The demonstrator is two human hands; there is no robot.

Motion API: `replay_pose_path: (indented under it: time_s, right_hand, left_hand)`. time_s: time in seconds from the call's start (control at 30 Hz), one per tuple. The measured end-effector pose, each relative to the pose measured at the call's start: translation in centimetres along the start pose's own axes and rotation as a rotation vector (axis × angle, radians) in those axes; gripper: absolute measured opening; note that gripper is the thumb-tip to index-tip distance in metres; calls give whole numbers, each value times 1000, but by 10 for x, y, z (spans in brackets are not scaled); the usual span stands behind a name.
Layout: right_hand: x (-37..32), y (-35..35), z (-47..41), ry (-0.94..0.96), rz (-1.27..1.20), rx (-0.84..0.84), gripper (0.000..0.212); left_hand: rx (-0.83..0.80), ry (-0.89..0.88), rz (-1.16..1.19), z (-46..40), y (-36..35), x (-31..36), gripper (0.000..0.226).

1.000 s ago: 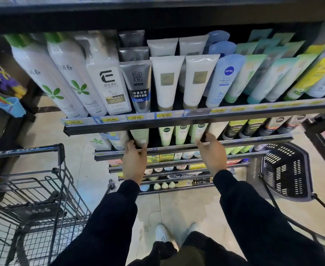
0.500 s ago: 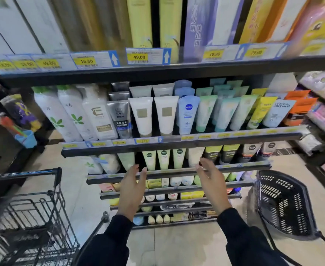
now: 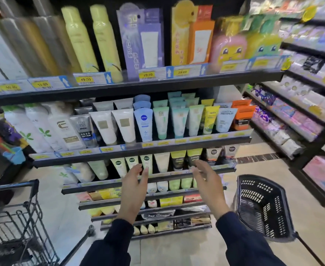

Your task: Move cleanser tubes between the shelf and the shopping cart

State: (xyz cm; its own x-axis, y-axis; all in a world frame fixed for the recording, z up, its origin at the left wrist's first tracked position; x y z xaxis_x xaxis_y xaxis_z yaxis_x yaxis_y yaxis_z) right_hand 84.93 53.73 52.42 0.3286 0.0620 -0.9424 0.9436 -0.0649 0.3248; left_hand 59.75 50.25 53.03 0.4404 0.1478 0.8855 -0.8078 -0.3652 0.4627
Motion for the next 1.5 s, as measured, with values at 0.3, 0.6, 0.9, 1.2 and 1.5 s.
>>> replay_pose_path:
  time_s: [0.3, 0.6, 0.9, 1.2, 1.5]
  right_hand:
    - [-30, 45, -49, 63, 83, 94, 46]
    - [-48, 60, -114, 113, 216, 246, 46]
    - [-39, 63, -155, 74, 448, 242, 50]
    - [-26, 60, -171, 87, 604, 254, 59]
    - [-20, 58, -181, 145, 694, 269, 45]
  left_hand:
    - [-18, -122, -68, -36, -43, 60, 51]
    - [-36, -227, -97, -92, -80, 103, 53]
    - [-24, -136, -167, -117, -115, 112, 61]
    - [78, -69, -304, -118, -135, 118, 49]
    - [139, -95, -399, -117, -142, 120, 36]
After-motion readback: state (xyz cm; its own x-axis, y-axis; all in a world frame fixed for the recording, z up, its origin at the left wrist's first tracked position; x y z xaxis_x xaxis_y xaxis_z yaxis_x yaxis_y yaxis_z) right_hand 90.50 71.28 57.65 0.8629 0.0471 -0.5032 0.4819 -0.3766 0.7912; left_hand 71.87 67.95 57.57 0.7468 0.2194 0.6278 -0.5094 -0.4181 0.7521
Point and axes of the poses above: each hand's wrist, its own z-axis away from the middle knuckle, its own y-axis out of the back of the hand, x = y × z, the point moved 3 cm from there along -z, towards the middle knuckle, and after that the axes turned 4 degrees about y, right-handed, at the moved point
